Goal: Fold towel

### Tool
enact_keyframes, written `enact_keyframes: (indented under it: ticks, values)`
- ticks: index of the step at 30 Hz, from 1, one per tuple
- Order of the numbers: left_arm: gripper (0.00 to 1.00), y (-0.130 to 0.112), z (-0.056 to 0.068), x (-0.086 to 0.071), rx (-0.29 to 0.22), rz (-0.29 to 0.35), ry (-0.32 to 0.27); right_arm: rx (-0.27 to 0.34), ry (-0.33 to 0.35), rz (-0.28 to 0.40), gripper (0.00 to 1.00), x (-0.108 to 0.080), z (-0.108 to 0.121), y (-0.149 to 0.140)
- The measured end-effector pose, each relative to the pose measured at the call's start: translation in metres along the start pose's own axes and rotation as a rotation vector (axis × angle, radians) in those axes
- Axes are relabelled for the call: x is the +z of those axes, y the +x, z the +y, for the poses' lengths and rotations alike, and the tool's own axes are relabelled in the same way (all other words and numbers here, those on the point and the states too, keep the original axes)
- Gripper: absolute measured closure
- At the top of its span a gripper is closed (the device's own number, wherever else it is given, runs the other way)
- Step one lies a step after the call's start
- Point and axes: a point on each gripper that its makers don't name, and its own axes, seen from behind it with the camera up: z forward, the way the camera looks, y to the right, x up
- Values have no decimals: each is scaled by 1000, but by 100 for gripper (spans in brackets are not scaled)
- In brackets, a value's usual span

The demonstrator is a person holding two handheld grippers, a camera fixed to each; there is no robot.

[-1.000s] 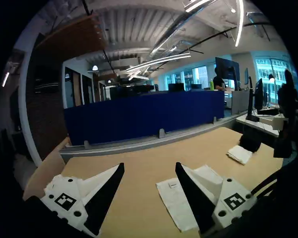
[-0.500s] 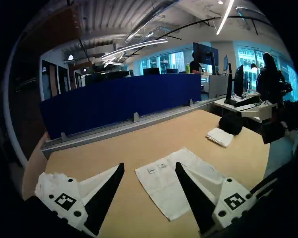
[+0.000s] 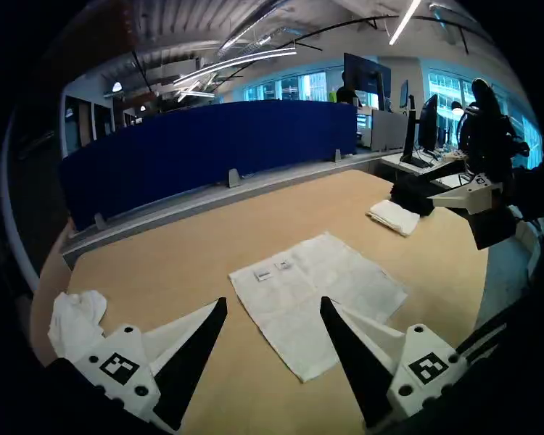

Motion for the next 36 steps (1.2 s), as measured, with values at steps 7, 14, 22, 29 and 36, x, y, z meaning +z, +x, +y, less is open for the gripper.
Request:
enact_keyframes:
  ticks: [7,14,22,29,36]
  values:
    - [5,-44,11,13,5,-71,-22,6,-1,-59,0,16,-5,-44]
    - [5,-80,22,22,-2,-141,-51,16,6,-115,0,29,-14,-82]
    - [5,-113,32,37,-2,-206,-68,33,33,-207,0,39,-28,-133]
    - [4,-135,40,47,5,-256,-80,68,44,-262,5,44,-36,-164]
    - [9,-156,48,50,10,-322,-92,88,63,-311,16,46,-43,-187]
